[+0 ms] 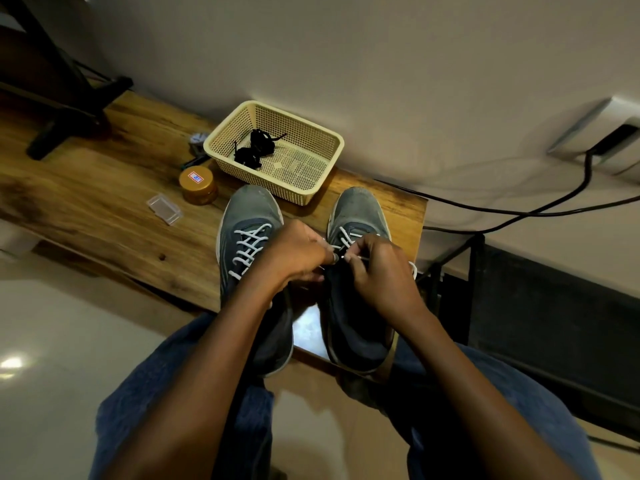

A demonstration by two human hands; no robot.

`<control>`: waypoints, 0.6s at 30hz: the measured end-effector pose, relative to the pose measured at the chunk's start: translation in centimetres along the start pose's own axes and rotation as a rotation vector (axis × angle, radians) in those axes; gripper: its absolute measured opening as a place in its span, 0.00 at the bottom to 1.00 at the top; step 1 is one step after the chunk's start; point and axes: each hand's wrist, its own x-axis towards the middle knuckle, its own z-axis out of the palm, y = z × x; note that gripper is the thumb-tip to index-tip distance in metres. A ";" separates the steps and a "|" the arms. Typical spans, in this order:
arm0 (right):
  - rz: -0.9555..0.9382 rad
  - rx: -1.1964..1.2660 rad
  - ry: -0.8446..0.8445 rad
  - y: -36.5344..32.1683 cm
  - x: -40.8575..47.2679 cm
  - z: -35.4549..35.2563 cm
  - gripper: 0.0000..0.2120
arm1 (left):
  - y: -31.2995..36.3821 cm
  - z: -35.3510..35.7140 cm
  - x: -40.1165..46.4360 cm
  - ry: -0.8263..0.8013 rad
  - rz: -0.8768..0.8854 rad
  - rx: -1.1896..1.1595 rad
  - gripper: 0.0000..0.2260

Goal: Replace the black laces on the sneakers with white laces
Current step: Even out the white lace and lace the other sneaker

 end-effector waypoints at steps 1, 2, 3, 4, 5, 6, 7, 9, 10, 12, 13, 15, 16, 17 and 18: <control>-0.007 -0.012 0.000 0.0 0.0 0.0 0.04 | 0.0 -0.1 0.0 0.006 0.002 -0.014 0.05; -0.019 -0.026 0.001 0.0 0.0 0.0 0.04 | 0.1 -0.1 -0.1 0.008 0.004 -0.023 0.05; -0.033 -0.040 0.001 -0.1 0.1 0.0 0.04 | 0.1 -0.1 -0.2 0.010 0.005 -0.025 0.05; -0.049 -0.056 0.001 -0.1 0.0 0.0 0.04 | 0.1 0.0 -0.2 0.014 0.008 -0.021 0.04; -0.067 -0.072 0.001 -0.2 0.0 0.0 0.04 | 0.1 0.0 -0.2 0.018 0.010 -0.019 0.04; -0.083 -0.089 0.000 -0.3 0.0 0.1 0.04 | 0.2 0.0 -0.2 0.019 0.012 -0.020 0.03; -0.097 -0.107 0.001 -0.3 -0.1 0.1 0.04 | 0.2 0.0 -0.3 0.019 0.013 -0.022 0.03; -0.115 -0.131 0.019 -0.2 -0.2 0.5 0.04 | 0.3 0.1 -0.3 0.023 0.015 -0.021 0.03; -0.121 -0.135 0.035 -0.2 -0.3 0.7 0.04 | 0.2 0.1 -0.3 0.027 0.015 -0.018 0.03; -0.119 -0.127 0.067 -0.1 -0.5 1.2 0.03 | 0.3 0.2 -0.3 0.038 0.013 -0.019 0.03; -0.112 -0.114 0.085 -0.1 -0.7 1.4 0.03 | 0.3 0.2 -0.3 0.038 0.010 -0.022 0.03; -0.094 -0.082 0.125 0.1 -1.0 1.8 0.01 | 0.4 0.2 -0.3 0.030 0.001 -0.033 0.01; -0.083 -0.063 0.143 0.1 -1.1 2.0 0.01 | 0.4 0.2 -0.4 0.027 -0.001 -0.040 0.00; -0.075 -0.042 0.163 0.1 -1.2 2.2 0.01 | 0.4 0.2 -0.4 0.029 0.000 -0.044 0.01; -0.067 -0.020 0.182 0.2 -1.3 2.4 0.02 | 0.4 0.3 -0.5 0.034 0.000 -0.045 0.02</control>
